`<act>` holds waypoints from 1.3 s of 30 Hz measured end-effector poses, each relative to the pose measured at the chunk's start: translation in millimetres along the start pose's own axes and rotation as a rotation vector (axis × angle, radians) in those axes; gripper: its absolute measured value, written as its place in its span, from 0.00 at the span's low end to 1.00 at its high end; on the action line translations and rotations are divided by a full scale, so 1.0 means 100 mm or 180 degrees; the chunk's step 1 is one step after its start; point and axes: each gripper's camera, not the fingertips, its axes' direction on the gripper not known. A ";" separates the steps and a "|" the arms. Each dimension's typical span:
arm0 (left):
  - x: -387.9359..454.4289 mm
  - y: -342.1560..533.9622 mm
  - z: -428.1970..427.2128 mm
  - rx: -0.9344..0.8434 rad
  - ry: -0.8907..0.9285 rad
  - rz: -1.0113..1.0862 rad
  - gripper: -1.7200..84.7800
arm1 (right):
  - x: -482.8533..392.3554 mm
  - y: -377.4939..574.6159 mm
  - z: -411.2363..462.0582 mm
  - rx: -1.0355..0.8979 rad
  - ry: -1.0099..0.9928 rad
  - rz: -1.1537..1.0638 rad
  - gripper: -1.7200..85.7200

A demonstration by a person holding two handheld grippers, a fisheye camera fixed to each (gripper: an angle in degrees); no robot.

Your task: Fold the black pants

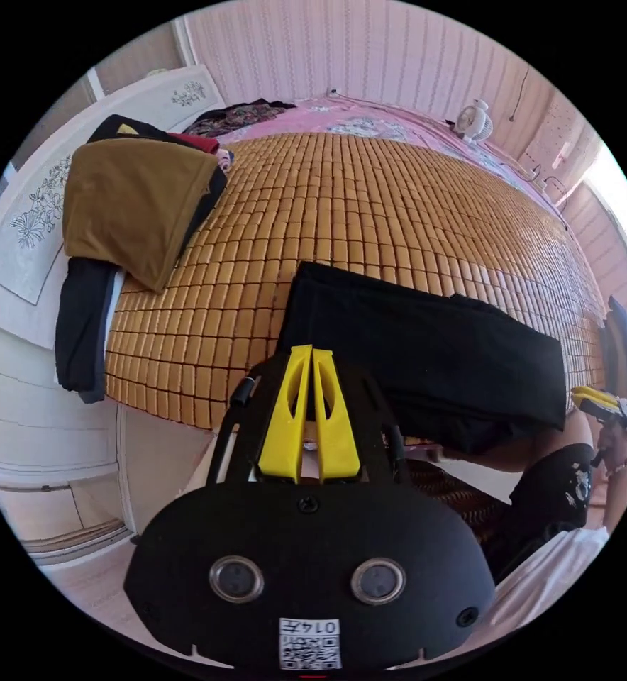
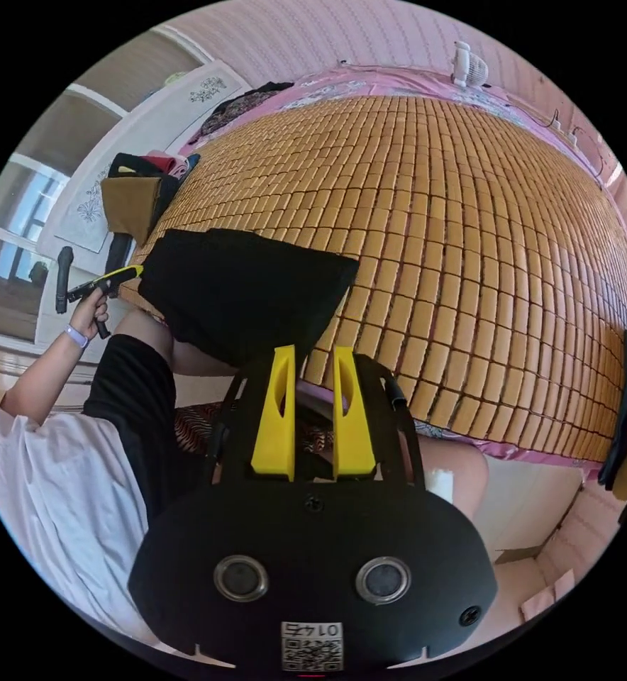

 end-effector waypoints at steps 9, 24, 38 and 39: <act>1.18 0.38 0.22 -0.0228 0.1208 0.1064 0.01 | -1.28 -1.19 0.35 -0.0154 -0.0253 -0.1310 0.02; 1.58 0.78 0.73 -0.0480 0.0869 0.1559 0.01 | -2.10 -2.43 1.15 -0.1203 0.0159 -0.1876 0.01; 1.56 1.01 0.95 -0.0443 0.0932 0.1597 0.01 | -1.88 -2.52 1.25 -0.1189 0.0347 -0.1962 0.02; 1.54 1.05 0.95 -0.0377 0.0951 0.1638 0.01 | -1.74 -2.50 1.16 -0.1085 0.0205 -0.1787 0.02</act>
